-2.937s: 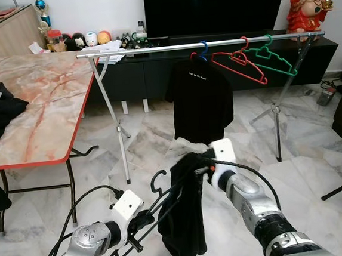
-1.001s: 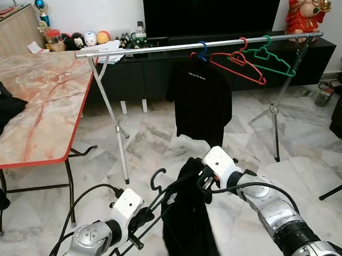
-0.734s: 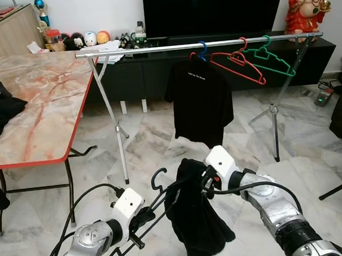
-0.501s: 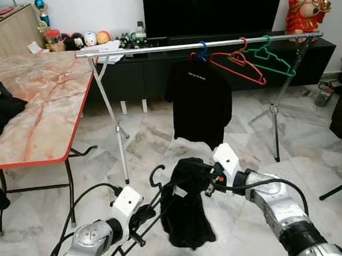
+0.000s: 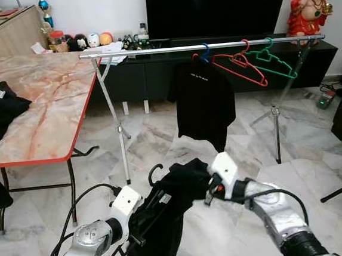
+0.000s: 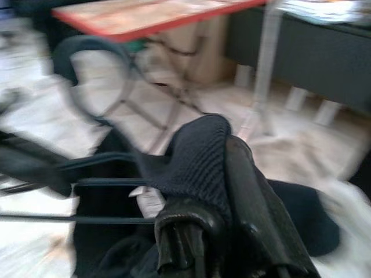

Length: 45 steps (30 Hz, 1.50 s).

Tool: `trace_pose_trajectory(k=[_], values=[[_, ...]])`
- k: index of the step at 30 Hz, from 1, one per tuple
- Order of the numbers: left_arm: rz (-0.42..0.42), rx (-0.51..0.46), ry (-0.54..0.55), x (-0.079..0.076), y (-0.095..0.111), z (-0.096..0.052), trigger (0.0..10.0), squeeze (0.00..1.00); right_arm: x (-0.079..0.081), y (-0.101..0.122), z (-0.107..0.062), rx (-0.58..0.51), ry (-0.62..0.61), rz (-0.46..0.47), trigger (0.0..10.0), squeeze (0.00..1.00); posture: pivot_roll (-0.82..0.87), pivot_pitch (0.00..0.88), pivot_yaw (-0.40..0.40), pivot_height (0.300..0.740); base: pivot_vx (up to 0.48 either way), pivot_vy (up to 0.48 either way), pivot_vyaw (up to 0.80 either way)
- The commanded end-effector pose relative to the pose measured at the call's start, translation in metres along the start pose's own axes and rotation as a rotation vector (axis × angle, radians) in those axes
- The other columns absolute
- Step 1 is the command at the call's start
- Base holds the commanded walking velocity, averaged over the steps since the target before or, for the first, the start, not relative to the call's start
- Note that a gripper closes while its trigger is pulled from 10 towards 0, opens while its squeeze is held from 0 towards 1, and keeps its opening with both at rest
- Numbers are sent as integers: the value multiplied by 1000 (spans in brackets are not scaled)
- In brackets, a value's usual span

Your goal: Hang hanger

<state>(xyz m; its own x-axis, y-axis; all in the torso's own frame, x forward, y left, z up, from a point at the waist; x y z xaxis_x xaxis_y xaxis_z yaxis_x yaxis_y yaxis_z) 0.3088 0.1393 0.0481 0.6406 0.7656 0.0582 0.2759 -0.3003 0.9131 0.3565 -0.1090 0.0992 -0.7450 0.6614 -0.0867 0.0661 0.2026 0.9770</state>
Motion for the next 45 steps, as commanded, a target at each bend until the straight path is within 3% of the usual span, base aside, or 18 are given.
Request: trace_pose_trajectory(k=[1, 7, 14, 22, 25, 31, 32, 33, 34, 35, 45], values=[[-1, -30, 12, 3, 6, 0, 10000, 0, -11, 13, -1, -52, -52, 3, 10000, 0, 55, 42, -17, 740, 0, 0, 0], [-8, -30, 2, 1, 5, 1, 10000, 0, 3, 21, 3, -126, 32, 35, 10000, 0, 57, 43, -18, 740, 0, 0, 0], [-20, -34, -14, -1, 5, 1, 10000, 0, 45, 16, 1, -121, 323, 35, 10000, 0, 58, 46, -19, 740, 0, 0, 0], [-27, -48, -13, -1, 7, 2, 10000, 0, 38, -1, 3, -17, 265, -11, 10000, 0, 56, 43, -19, 740, 0, 0, 0], [-29, -51, -22, -2, 8, 2, 10000, 0, 25, -6, 5, 33, 173, -34, 10000, 0, 55, 39, -19, 740, 0, 0, 0], [-31, -53, -23, -2, 7, 1, 10000, 0, 27, -9, 3, 66, 200, -61, 10000, 0, 53, 38, -21, 740, 0, 0, 0], [-32, -53, -22, -2, 7, 1, 10000, 0, 28, -10, 3, 70, 203, -62, 10000, 51, 53, 38, -21, 740, 0, 0, 0], [-33, -54, -22, -2, 8, 1, 10000, 0, 28, -11, 4, 71, 206, -58, 10000, 416, 55, 40, -22, 740, 0, 0, 0], [-33, -55, -23, -2, 8, 1, 10000, 0, 29, -11, 4, 71, 206, -56, 10000, 855, 55, 40, -22, 740, 0, 0, 0], [-35, -56, -24, -2, 8, 1, 10000, 0, 29, -11, 4, 72, 207, -56, 10000, 1000, 55, 42, -22, 740, 0, 0, 0], [-42, -60, -28, -2, 8, 0, 10000, 0, 33, -20, 2, 133, 233, -93, 10000, 1000, 50, 46, -21, 740, 0, 0, 0]])
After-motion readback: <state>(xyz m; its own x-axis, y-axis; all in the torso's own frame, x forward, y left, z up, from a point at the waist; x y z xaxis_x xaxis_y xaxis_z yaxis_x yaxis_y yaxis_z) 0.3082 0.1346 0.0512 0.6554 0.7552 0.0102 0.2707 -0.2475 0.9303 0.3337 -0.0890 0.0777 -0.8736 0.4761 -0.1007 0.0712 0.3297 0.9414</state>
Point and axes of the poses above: a point about 5 cm out from each wrist's last joint towards the gripper, its own z axis pointing out of the wrist towards the gripper, its own y axis along the axis of the wrist's last joint, x = y × z, the point moved 3 cm from there along z, pointing out of the wrist towards the gripper, and after that the axes turned 1 degree about z, right-handed, at the moved point
